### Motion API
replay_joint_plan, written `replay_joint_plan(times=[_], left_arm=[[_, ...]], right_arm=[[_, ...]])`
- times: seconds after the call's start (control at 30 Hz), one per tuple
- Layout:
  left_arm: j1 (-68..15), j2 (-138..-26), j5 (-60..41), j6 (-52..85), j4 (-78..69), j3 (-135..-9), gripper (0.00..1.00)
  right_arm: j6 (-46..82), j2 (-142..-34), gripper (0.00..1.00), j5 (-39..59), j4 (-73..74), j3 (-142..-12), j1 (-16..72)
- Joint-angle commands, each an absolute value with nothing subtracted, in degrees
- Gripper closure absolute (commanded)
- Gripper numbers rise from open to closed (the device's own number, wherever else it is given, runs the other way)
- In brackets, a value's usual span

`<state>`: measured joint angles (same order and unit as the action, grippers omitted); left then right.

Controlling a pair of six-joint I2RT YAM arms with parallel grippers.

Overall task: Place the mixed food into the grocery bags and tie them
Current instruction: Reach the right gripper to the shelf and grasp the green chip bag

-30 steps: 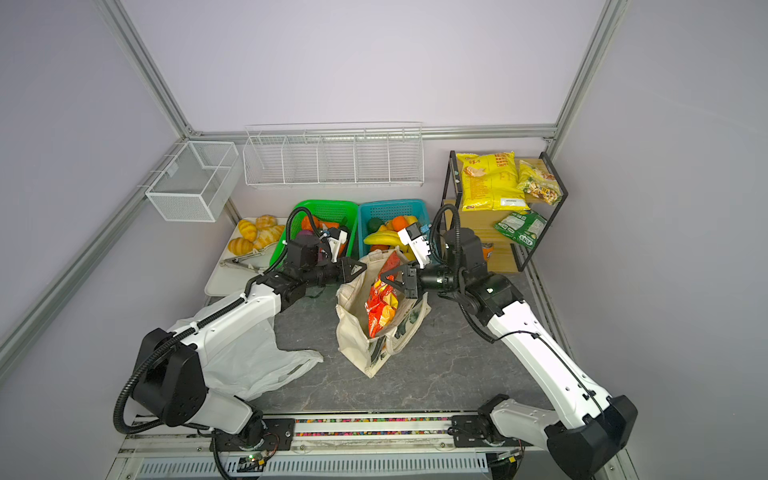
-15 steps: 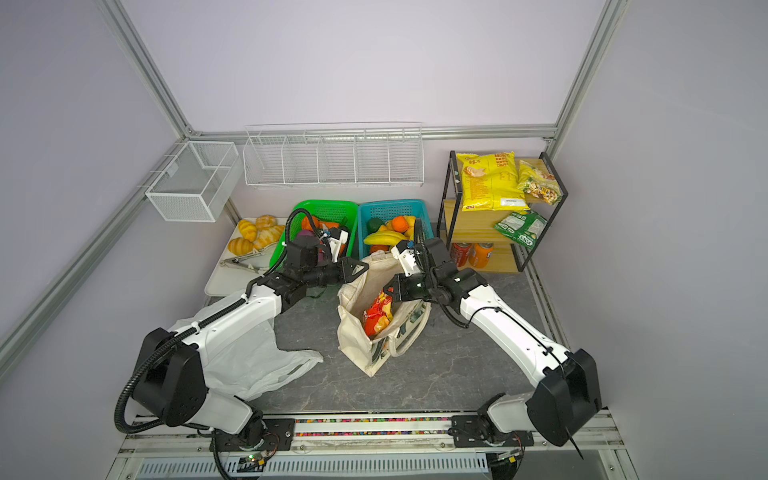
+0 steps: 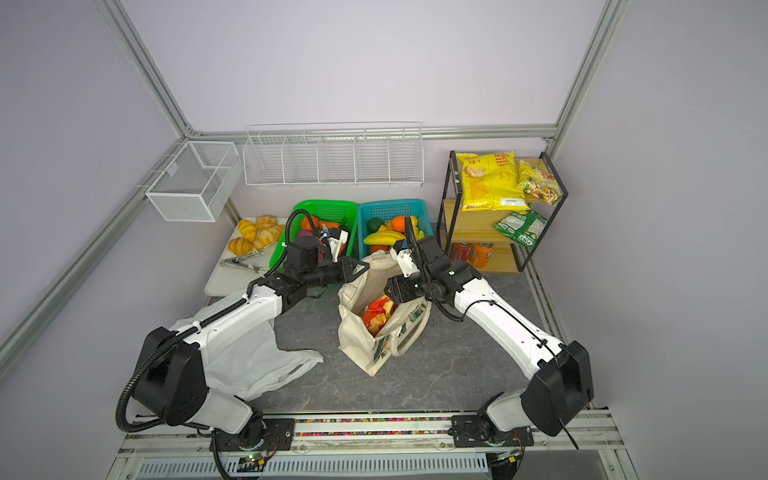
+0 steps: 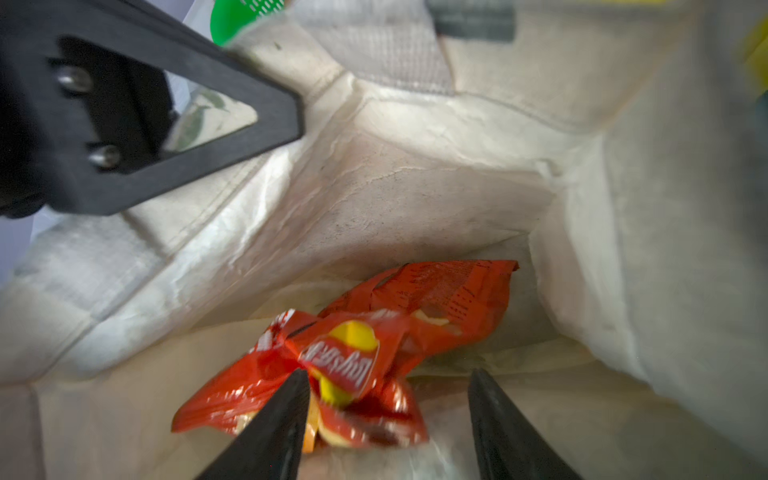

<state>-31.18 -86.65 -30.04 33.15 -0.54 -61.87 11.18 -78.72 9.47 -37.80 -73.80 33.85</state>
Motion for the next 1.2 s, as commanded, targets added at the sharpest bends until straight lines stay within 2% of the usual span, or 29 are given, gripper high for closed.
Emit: replay_joint_plan(times=[0.0,0.1,0.17,0.3,0.37,0.6,0.87,1.03,1.17], left_arm=[[-31.03,-87.01,-27.91,31.82,-2.11,-62.71,1.00],[-30.94,-87.06,-27.79,31.86,-2.11,-62.67,1.00],[-30.94,-87.01,-27.83,31.65,-1.87,-62.82,1.00],[-30.93,-86.94,-27.73,31.63,-1.84,-62.75,1.00],[-30.92,-86.92,-27.97,31.82,-2.09,-62.71,1.00],[-30.93,-86.82,-29.00,32.49,-2.73,-62.52,1.00],[-30.92,-87.23,-29.38,33.38,-3.60,-62.45,1.00],[-30.92,-88.05,-30.06,34.10,-4.48,-62.37,1.00],[-30.87,-88.10,-30.23,33.75,-4.40,-62.31,1.00]], right_arm=[[8.37,-70.12,0.21,6.87,-36.19,-72.50,31.71],[9.80,-64.47,0.13,5.31,-33.25,-69.50,25.29],[11.31,-61.90,0.10,4.40,-31.28,-67.80,19.80],[15.80,-59.32,0.05,-3.40,-24.69,-62.61,8.16],[21.03,-59.39,0.02,-3.37,-19.92,-59.69,1.89],[40.94,-67.30,0.05,2.00,-8.71,-56.89,-15.71],[50.53,-78.18,0.13,10.24,-3.13,-60.48,-21.38],[53.45,-82.52,0.14,10.34,-1.16,-62.99,-22.08],[54.10,-85.32,0.19,8.91,-0.87,-65.04,-22.16]])
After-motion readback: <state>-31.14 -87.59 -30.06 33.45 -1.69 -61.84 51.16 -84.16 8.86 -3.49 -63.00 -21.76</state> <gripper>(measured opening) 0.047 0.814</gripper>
